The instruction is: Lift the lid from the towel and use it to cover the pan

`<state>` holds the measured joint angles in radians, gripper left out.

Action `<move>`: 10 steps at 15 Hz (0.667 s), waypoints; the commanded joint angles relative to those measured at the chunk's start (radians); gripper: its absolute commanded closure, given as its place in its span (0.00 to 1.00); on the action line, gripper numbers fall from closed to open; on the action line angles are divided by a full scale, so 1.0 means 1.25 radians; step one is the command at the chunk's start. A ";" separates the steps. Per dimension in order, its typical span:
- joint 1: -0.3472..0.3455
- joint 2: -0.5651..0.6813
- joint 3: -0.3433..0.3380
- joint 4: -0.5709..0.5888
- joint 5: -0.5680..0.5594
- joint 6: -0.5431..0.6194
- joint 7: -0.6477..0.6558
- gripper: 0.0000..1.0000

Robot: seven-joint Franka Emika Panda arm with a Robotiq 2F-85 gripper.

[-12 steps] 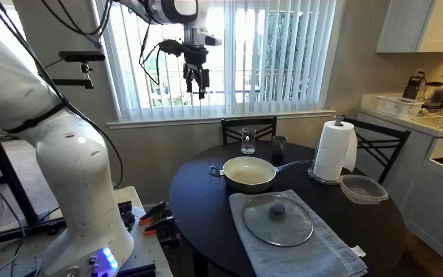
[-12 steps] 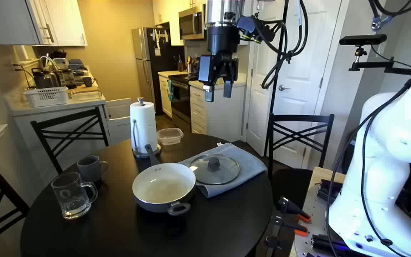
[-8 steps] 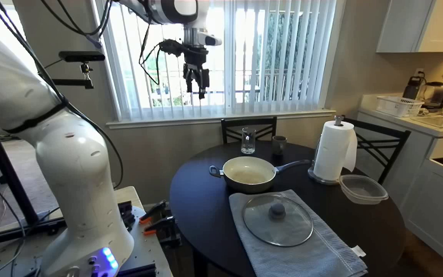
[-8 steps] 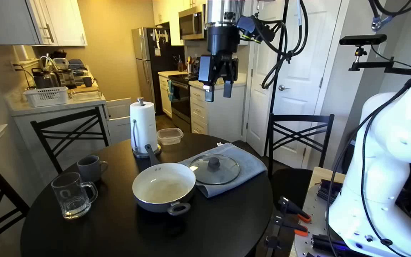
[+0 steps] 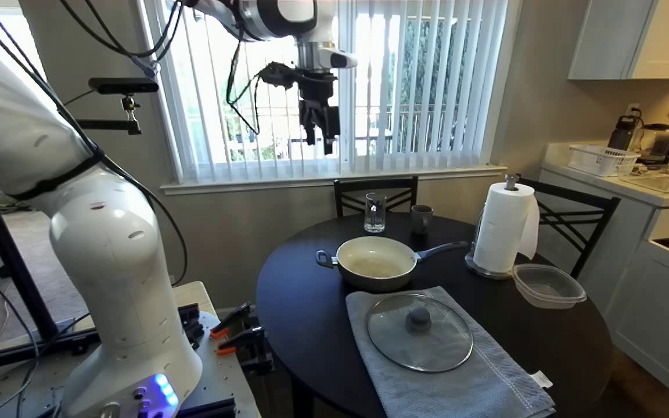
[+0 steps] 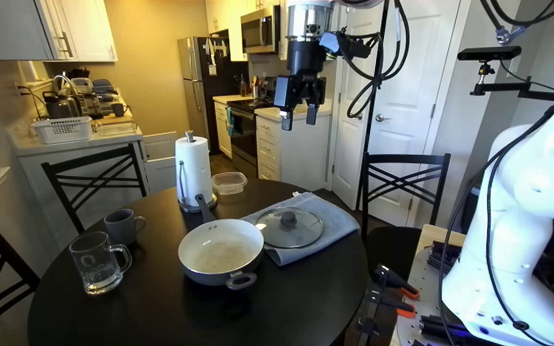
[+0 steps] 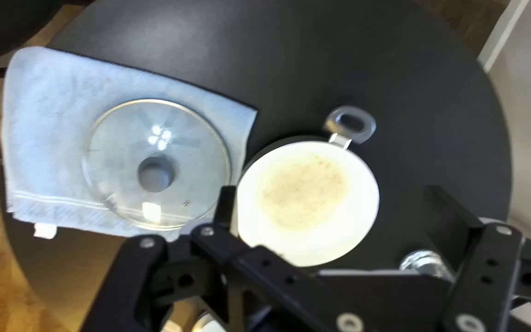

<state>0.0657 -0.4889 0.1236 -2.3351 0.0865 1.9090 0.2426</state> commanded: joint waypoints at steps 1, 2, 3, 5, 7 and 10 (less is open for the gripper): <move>-0.077 0.044 -0.053 -0.076 -0.086 0.168 -0.031 0.00; -0.092 0.069 -0.068 -0.100 -0.095 0.232 -0.030 0.00; -0.109 0.100 -0.080 -0.122 -0.114 0.295 -0.029 0.00; -0.132 0.181 -0.097 -0.150 -0.135 0.390 -0.020 0.00; -0.143 0.272 -0.102 -0.169 -0.158 0.473 -0.009 0.00; -0.136 0.401 -0.111 -0.157 -0.170 0.554 0.002 0.00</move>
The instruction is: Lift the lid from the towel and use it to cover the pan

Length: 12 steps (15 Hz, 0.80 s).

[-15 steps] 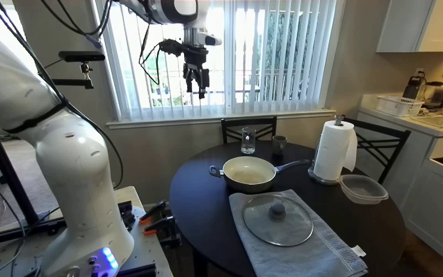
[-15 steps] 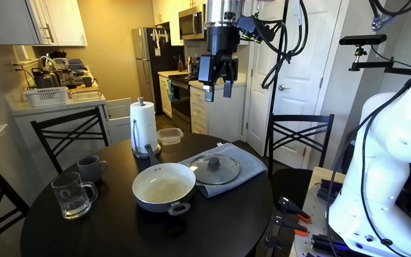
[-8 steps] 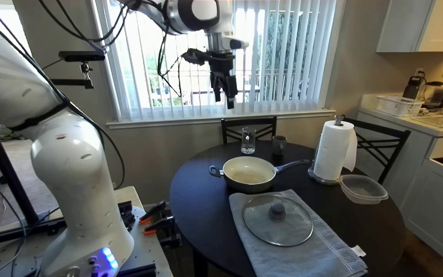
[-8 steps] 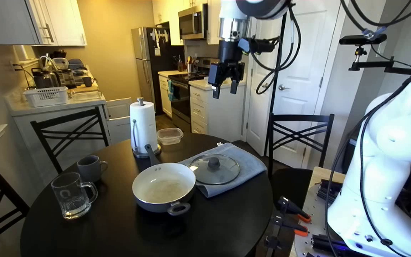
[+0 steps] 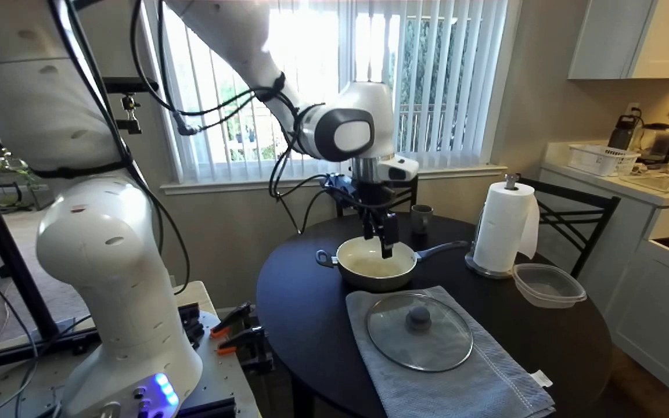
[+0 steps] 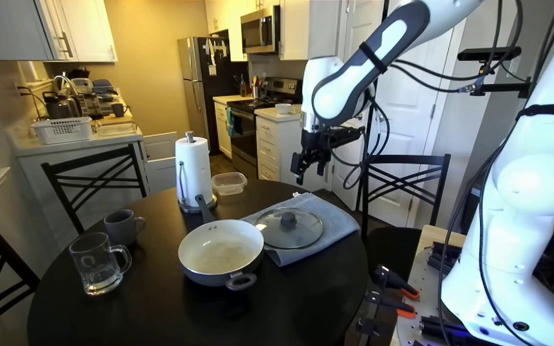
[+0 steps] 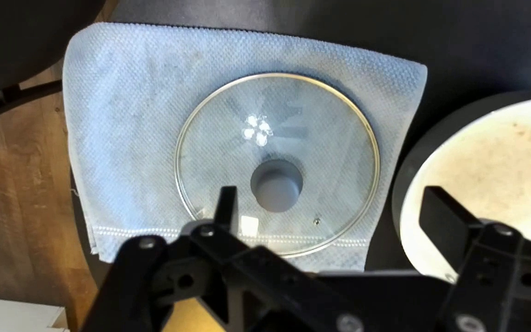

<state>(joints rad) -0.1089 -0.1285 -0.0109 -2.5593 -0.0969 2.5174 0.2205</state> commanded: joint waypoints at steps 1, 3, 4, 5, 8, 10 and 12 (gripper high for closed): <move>0.009 0.146 -0.008 0.030 -0.021 0.085 0.020 0.00; 0.018 0.200 -0.019 0.044 -0.018 0.121 0.022 0.00; 0.020 0.225 -0.029 0.052 -0.008 0.144 0.022 0.00; 0.019 0.247 -0.037 0.062 0.003 0.163 0.017 0.00; 0.022 0.312 -0.065 0.090 0.009 0.219 0.014 0.00; 0.026 0.354 -0.070 0.114 0.027 0.252 0.006 0.00; 0.019 0.393 -0.051 0.140 0.070 0.275 -0.011 0.00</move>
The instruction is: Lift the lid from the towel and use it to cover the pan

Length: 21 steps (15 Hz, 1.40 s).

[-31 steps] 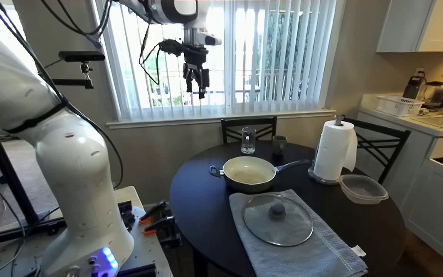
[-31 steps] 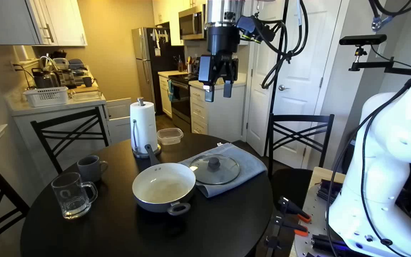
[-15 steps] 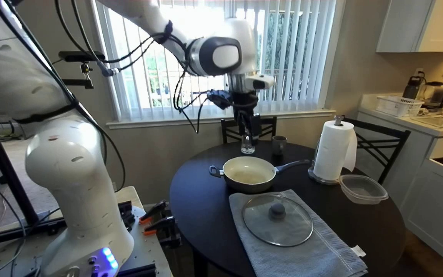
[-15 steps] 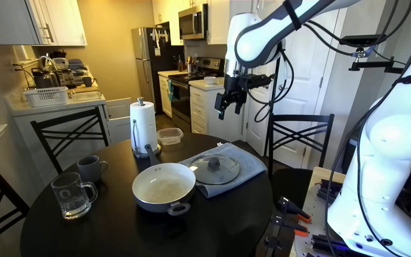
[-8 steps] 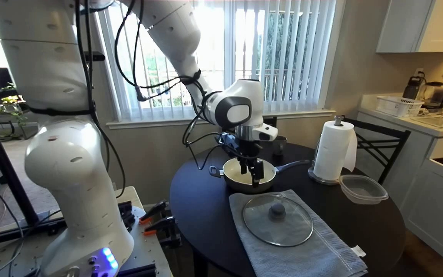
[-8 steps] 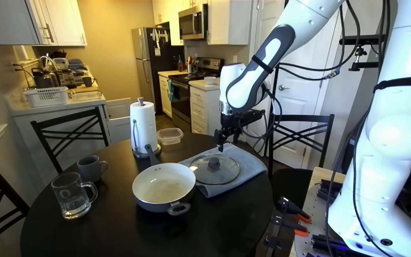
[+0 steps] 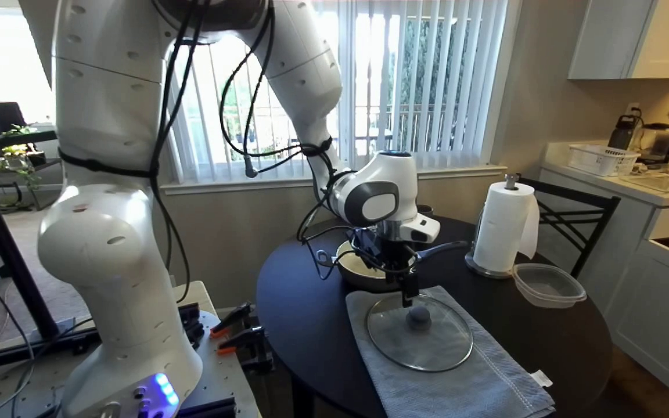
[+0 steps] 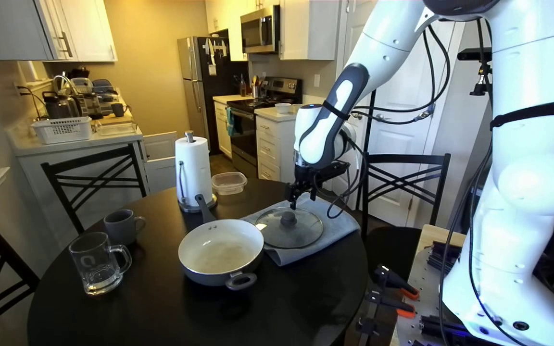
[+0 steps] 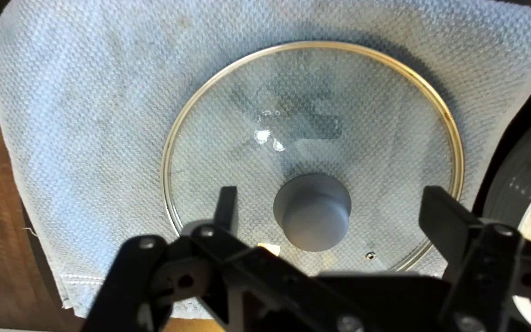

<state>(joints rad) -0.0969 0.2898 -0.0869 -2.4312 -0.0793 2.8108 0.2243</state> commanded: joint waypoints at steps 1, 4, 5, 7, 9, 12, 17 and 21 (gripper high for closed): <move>0.005 0.085 0.022 0.056 0.080 0.050 -0.020 0.00; 0.006 0.142 0.042 0.106 0.125 0.055 -0.023 0.00; 0.004 0.161 0.045 0.126 0.136 0.051 -0.024 0.00; -0.002 0.188 0.046 0.158 0.153 0.041 -0.025 0.00; -0.002 0.202 0.032 0.182 0.157 0.033 -0.020 0.00; -0.009 0.215 0.014 0.211 0.159 0.019 -0.017 0.00; -0.034 0.230 0.001 0.246 0.167 -0.049 -0.018 0.00; -0.050 0.249 0.008 0.285 0.182 -0.104 -0.023 0.00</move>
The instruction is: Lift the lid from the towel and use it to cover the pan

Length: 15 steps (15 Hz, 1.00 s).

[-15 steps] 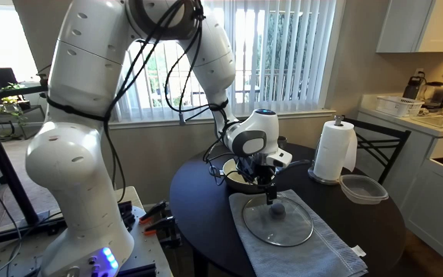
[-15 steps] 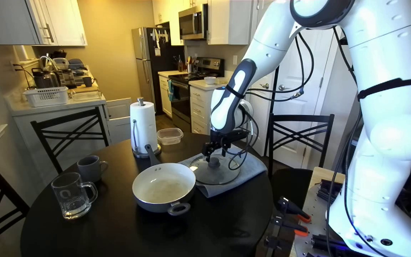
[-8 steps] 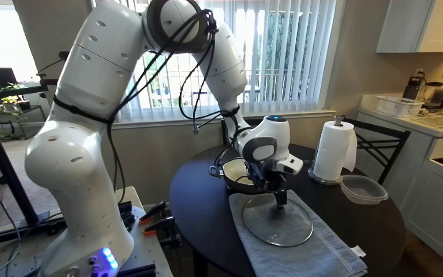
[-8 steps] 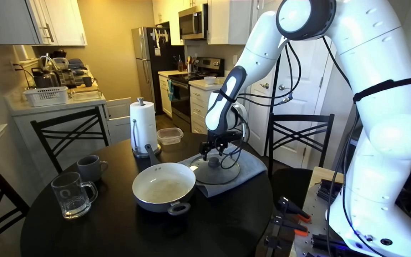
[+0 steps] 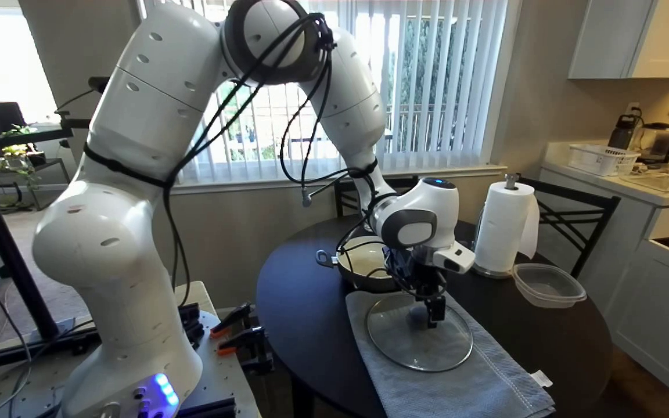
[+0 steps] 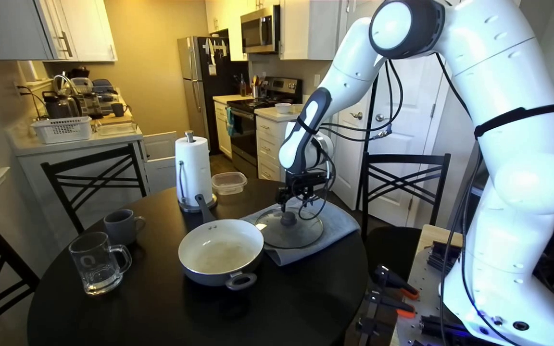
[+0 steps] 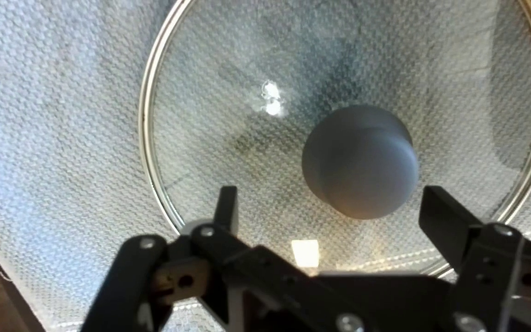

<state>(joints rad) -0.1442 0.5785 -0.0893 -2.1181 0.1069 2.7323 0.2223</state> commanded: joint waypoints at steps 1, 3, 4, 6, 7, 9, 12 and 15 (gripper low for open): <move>-0.010 0.023 0.008 0.046 0.034 -0.056 -0.019 0.00; -0.006 0.038 0.008 0.070 0.034 -0.086 -0.017 0.00; -0.003 0.049 0.007 0.082 0.030 -0.103 -0.015 0.00; 0.001 0.070 0.006 0.101 0.028 -0.130 -0.014 0.00; 0.002 0.078 0.007 0.110 0.028 -0.140 -0.014 0.00; 0.002 0.091 0.009 0.125 0.030 -0.155 -0.015 0.00; 0.007 0.106 0.013 0.147 0.029 -0.174 -0.014 0.00; 0.011 0.115 0.015 0.165 0.027 -0.186 -0.011 0.00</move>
<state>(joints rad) -0.1387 0.7105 -0.0711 -1.9407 0.1189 2.5352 0.2223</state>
